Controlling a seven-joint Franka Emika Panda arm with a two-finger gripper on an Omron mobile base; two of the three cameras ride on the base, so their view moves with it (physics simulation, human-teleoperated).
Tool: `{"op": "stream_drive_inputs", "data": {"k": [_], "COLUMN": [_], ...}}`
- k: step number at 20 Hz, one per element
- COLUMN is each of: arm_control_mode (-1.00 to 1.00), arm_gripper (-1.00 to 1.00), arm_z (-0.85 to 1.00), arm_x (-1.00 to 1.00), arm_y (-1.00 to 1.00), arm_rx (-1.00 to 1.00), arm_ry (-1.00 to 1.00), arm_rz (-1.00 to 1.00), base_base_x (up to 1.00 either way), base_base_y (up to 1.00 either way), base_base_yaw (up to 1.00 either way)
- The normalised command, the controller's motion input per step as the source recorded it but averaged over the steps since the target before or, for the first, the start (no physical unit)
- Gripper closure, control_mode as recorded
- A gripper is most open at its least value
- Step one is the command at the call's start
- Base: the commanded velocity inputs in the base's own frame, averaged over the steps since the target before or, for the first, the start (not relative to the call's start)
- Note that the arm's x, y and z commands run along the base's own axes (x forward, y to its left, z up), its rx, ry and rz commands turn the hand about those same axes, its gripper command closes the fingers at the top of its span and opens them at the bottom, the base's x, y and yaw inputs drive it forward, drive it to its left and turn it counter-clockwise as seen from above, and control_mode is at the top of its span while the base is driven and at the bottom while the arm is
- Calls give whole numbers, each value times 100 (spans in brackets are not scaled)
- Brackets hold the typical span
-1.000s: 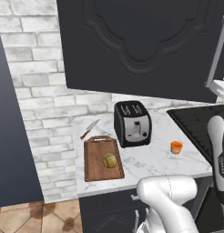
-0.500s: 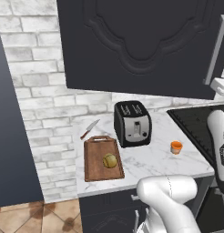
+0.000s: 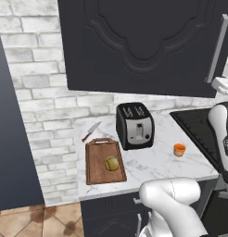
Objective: Pick the bread, place it on the cutting board, pick the jam, place it on the counter, and close the cabinet.
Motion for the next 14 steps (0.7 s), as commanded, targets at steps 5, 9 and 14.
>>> {"op": "stream_drive_inputs", "data": {"k": [5,9,14], "arm_control_mode": [-100,-100,-100], "arm_gripper": [-100,-100,-100], "arm_z": [-28,-25,-23], "arm_x": [62,55,53], "arm_y": [7,6,9], "arm_rx": [-1,0,-1], "arm_ry": [-1,-3,-4], "arm_rz": [0,0,0], "base_base_x": [0,0,0], "base_base_y": [0,0,0], "base_base_yaw": [0,0,0]}}
